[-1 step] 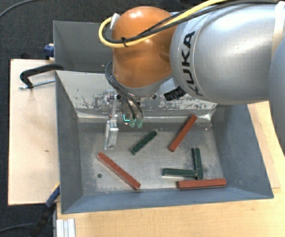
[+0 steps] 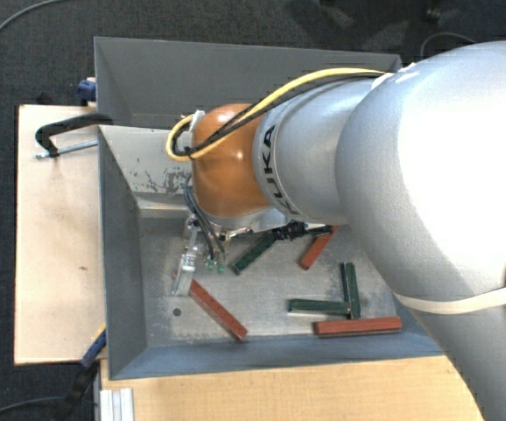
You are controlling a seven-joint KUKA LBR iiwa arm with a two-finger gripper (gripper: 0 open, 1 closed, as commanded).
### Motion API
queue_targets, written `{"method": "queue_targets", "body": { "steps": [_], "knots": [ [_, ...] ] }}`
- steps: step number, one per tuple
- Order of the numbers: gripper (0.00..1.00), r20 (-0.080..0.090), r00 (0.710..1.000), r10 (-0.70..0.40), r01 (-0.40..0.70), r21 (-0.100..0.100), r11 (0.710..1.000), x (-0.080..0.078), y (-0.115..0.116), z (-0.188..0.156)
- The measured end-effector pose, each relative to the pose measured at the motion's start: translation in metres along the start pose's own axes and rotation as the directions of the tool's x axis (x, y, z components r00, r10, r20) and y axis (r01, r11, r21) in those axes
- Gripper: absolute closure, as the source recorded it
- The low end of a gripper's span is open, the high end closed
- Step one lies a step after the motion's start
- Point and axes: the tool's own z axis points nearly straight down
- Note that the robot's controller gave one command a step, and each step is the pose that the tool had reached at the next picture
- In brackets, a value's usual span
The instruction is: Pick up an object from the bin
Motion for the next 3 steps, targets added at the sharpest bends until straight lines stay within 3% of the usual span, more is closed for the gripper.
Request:
{"method": "queue_targets", "body": {
  "steps": [1,2,3],
  "knots": [
    [0.00,0.006,1.000,-0.014,0.014,0.000,1.000,0.012,-0.070,-0.004],
    [0.00,0.005,0.998,-0.056,0.056,-0.002,0.998,0.054,-0.074,-0.003],
    [0.00,0.006,0.967,0.255,-0.255,-0.003,0.967,0.034,-0.167,-0.004]
  ]
}}
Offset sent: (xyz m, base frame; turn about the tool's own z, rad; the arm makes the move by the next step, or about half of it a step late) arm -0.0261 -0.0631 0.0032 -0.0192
